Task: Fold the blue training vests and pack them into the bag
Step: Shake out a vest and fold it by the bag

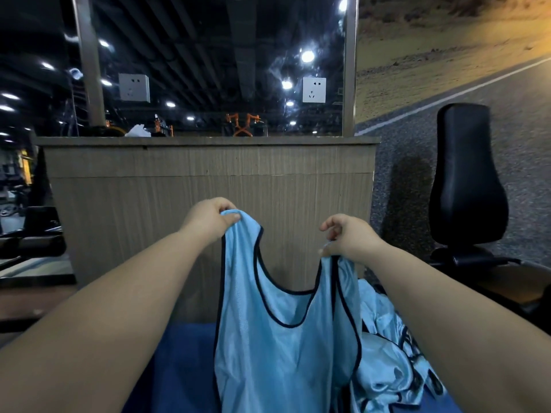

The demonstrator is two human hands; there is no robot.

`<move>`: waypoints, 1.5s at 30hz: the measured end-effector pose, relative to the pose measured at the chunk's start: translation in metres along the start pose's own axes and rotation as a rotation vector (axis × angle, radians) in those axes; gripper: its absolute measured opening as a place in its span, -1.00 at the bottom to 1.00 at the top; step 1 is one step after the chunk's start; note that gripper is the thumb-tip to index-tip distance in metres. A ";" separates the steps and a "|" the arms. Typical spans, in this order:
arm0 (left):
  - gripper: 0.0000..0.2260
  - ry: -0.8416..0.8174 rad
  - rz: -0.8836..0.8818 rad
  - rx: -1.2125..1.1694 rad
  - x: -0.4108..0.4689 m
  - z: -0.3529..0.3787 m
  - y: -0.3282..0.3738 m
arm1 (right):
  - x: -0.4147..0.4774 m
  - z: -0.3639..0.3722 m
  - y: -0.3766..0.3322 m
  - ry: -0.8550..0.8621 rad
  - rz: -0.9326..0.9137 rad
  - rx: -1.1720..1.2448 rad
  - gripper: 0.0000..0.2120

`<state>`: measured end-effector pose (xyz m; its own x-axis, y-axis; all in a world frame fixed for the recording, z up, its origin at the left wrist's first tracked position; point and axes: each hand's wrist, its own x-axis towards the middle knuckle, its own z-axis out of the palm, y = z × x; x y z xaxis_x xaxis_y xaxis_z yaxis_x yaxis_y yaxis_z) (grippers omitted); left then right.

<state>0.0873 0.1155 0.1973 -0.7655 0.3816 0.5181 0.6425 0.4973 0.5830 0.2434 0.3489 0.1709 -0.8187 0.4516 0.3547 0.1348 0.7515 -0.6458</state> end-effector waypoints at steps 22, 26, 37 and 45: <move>-0.76 -0.448 -0.024 -0.331 -0.040 0.049 0.041 | -0.012 0.025 -0.039 -0.174 -0.122 0.679 -0.68; -0.80 -0.473 -0.041 -0.310 -0.037 0.048 0.036 | -0.009 0.027 -0.033 -0.082 -0.148 0.502 -0.72; -0.86 -0.421 -0.222 -0.704 -0.040 0.042 0.043 | -0.025 0.034 -0.041 -0.165 0.094 0.228 -0.52; -0.80 -0.438 -0.326 -0.843 -0.043 0.041 0.045 | -0.016 0.033 -0.027 -0.104 -0.013 0.453 -0.88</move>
<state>0.1476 0.1537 0.1755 -0.7451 0.6624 0.0773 0.0847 -0.0210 0.9962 0.2342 0.3056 0.1600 -0.8733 0.3758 0.3100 -0.1141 0.4608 -0.8802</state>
